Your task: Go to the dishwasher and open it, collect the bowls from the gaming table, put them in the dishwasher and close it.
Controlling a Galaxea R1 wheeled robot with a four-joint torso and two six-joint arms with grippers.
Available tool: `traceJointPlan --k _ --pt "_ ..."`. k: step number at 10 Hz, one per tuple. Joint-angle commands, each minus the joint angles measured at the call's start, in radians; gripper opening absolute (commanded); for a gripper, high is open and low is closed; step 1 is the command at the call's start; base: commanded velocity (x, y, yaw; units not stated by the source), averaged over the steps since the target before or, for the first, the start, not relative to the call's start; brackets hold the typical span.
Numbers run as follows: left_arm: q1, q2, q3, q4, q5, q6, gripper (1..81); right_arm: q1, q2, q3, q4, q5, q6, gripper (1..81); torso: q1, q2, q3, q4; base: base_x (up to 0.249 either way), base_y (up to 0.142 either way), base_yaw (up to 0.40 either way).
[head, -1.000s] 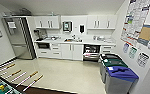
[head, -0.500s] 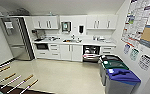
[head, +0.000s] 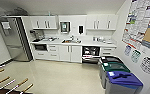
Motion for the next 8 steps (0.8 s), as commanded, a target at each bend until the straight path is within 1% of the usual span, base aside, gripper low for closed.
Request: traceJointPlan --k 1,5,8 --pt "-0.04 -0.005 -0.003 0.008 0.056 0.002 1.0 0.029 -0.014 -0.001 -0.002 -0.046 -0.001 1.0 0.0 0.0 0.0 0.0 0.14 -0.071 0.0" --pt "-0.04 -0.004 -0.003 0.008 0.057 0.002 1.0 0.029 -0.013 -0.001 -0.004 -0.046 -0.001 1.0 0.0 0.0 0.0 0.0 0.137 -0.067 0.0" --pt "-0.04 -0.005 -0.003 0.009 0.056 0.002 1.0 0.029 -0.013 -0.001 -0.004 -0.046 -0.001 1.0 0.0 0.0 0.0 0.0 0.133 -0.02 0.0"
